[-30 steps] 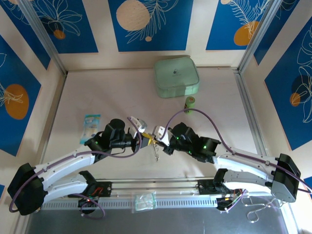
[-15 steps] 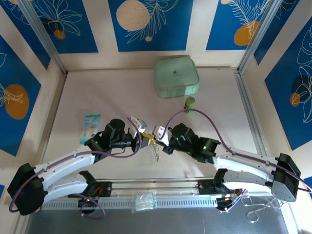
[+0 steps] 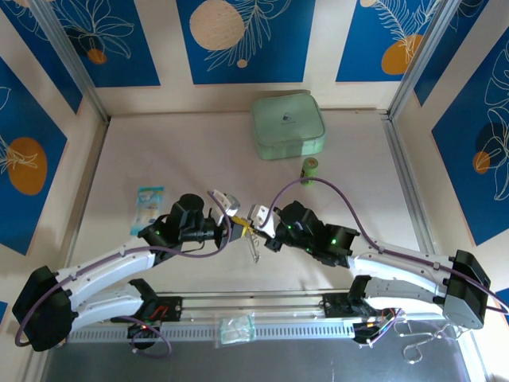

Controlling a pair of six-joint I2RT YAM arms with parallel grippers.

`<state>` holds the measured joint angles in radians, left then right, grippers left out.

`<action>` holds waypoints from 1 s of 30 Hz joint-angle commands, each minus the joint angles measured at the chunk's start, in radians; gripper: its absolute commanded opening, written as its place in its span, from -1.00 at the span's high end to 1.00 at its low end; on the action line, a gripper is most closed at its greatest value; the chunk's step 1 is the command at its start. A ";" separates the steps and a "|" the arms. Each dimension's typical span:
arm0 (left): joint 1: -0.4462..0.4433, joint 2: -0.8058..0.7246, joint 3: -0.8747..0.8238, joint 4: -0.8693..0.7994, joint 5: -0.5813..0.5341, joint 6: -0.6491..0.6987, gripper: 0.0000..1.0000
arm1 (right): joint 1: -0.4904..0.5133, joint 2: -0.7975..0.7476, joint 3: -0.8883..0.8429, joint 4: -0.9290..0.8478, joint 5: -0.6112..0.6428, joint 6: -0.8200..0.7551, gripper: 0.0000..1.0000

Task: Put the keys on the keyring

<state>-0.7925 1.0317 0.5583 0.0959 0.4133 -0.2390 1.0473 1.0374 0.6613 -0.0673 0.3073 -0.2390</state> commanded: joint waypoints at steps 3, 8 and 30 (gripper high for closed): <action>-0.005 0.004 0.035 0.053 0.002 -0.025 1.00 | 0.009 -0.010 0.028 0.007 -0.032 0.004 1.00; -0.006 0.004 0.036 0.051 -0.005 -0.028 1.00 | 0.010 -0.011 0.027 -0.003 -0.057 0.005 1.00; -0.007 0.009 0.046 0.043 -0.028 -0.032 1.00 | 0.024 0.007 0.035 -0.010 0.006 -0.007 1.00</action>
<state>-0.7925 1.0439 0.5705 0.0895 0.3725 -0.2653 1.0634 1.0439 0.6674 -0.0956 0.2516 -0.2394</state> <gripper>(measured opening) 0.043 0.054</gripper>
